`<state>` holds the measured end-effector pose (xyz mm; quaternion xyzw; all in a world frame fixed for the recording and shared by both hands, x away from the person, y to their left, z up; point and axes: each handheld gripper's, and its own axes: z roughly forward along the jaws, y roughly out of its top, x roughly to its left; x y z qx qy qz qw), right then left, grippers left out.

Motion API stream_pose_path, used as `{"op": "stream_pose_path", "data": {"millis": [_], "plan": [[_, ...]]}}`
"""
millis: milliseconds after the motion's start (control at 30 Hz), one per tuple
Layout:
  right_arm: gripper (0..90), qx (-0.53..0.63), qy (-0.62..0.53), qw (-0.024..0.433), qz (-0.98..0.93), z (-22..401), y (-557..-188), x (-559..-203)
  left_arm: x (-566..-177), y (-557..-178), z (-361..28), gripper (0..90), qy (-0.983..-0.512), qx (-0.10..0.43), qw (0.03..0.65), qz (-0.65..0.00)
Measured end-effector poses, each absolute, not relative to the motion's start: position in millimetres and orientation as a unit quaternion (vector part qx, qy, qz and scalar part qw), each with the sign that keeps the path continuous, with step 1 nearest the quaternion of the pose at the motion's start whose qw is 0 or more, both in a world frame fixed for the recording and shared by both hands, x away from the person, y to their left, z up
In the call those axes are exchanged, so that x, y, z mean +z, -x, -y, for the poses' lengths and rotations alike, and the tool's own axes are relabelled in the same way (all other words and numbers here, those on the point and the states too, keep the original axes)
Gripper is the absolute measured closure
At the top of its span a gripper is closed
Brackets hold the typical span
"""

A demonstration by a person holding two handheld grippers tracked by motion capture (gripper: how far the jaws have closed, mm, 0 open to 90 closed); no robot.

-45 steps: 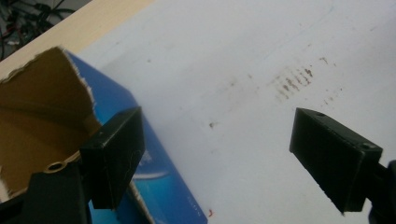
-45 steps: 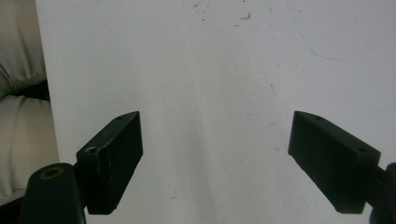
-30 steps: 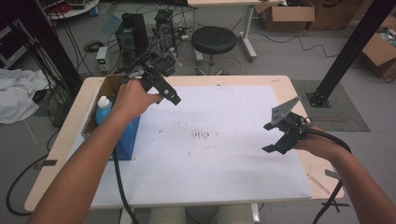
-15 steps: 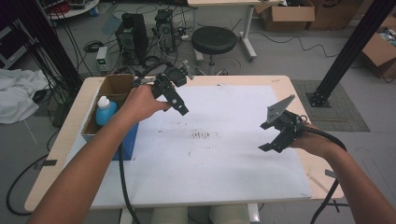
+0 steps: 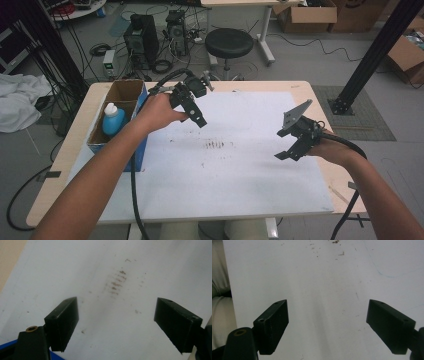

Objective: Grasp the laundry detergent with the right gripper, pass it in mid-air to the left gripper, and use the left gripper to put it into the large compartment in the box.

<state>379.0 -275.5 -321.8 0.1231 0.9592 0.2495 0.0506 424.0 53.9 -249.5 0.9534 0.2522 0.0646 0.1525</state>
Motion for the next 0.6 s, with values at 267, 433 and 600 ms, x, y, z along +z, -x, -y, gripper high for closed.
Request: {"op": "stream_pose_path", "data": {"millis": [267, 433, 600], "plan": [[17.9, 0.249, -0.122, 0.049, -0.959, 272.1, -380.8, -321.8, -250.7, -425.1, -53.4, 20.6, -0.954, 0.061, 0.148, -0.254], [17.9, 0.25, -0.122, 0.048, -0.959, 271.7, -380.8, -322.2, -251.1, -425.4, -53.7, 20.7, -0.954, 0.061, 0.147, -0.254], [17.9, 0.252, -0.123, 0.048, -0.959, 272.6, -381.0, -323.8, -251.5, -425.9, -54.1, 20.8, -0.954, 0.059, 0.144, -0.256]]}}
